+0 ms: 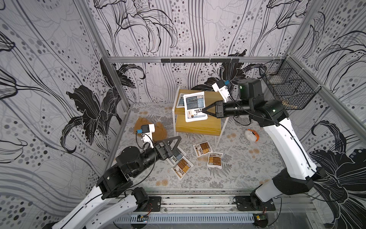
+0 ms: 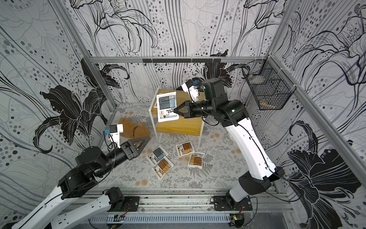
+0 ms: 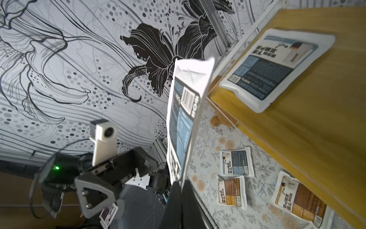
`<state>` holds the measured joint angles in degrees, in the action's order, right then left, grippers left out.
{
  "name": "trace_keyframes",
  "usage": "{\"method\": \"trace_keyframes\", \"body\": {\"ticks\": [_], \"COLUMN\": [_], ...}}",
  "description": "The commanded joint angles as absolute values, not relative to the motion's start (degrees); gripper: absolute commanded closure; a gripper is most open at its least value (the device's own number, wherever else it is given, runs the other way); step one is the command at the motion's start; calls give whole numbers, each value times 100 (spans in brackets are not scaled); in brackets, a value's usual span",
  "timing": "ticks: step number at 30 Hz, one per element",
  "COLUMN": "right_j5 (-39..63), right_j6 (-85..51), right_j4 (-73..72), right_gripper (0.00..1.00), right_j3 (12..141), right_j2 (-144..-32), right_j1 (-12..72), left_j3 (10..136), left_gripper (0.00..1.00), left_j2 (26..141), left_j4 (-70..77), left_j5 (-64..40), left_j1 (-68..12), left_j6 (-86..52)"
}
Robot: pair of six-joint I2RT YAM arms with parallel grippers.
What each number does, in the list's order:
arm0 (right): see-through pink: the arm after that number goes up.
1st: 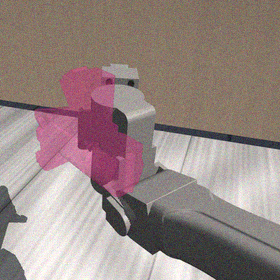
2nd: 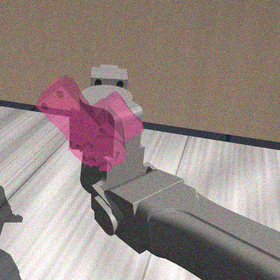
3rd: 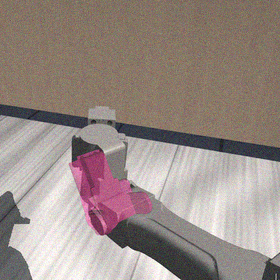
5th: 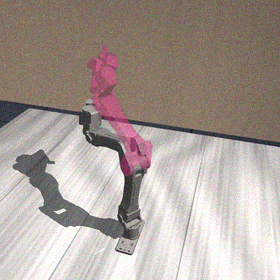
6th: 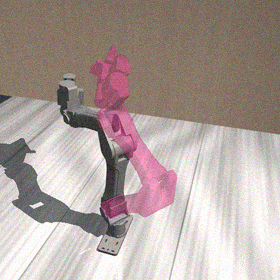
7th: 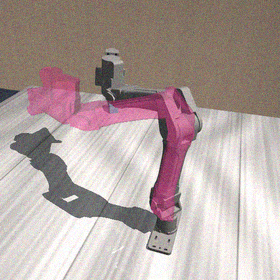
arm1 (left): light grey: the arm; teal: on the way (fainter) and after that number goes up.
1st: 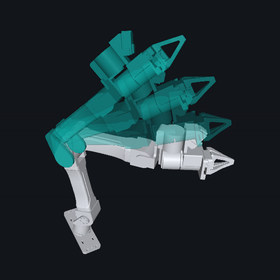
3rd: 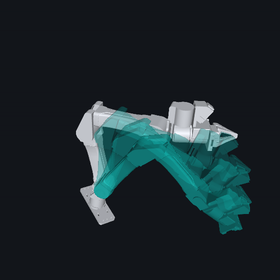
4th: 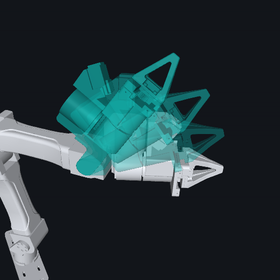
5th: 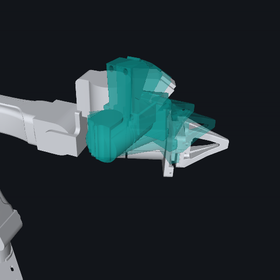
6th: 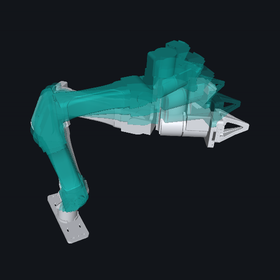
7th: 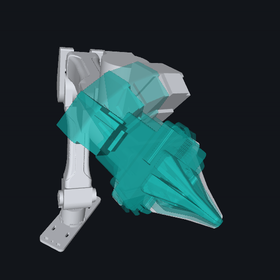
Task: Place the bagged coffee beans on the shelf by color
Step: Pick up the bagged coffee beans at the center of the board.
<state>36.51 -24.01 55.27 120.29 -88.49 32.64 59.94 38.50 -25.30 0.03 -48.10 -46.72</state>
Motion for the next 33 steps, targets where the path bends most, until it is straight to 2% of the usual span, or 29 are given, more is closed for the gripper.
{"method": "trace_keyframes", "body": {"ticks": [1,5,11,16,26,33], "right_j5": [3993,4011,4065,4063,4244,4364], "right_j6": [-1877,-1737,-1414,-1224,-1077,-1051], "right_j4": [5939,5846,5642,5797,5815,5739], "right_gripper": [100,100,100,100,100,100], "right_j3": [11555,10848,10446,10493,10361,10303], "right_j2": [-8370,-8062,-7888,-7937,-7882,-7879], "right_j1": [3268,3354,4062,4246,4284,4354], "left_j3": [6949,8332,9430,9807,10268,10490], "left_gripper": [7,8,7,9,12,15], "left_j2": [4481,5414,6457,6842,7036,7412], "left_j4": [-3516,-4586,-5333,-5463,-5722,-5801], "left_j5": [-74,-12,-594,-1115,-1320,-2532], "left_j1": [-4781,-4781,-4768,-4547,-3845,-3532], "left_j6": [-3537,-2803,-2098,-1872,-1581,-1261]}}
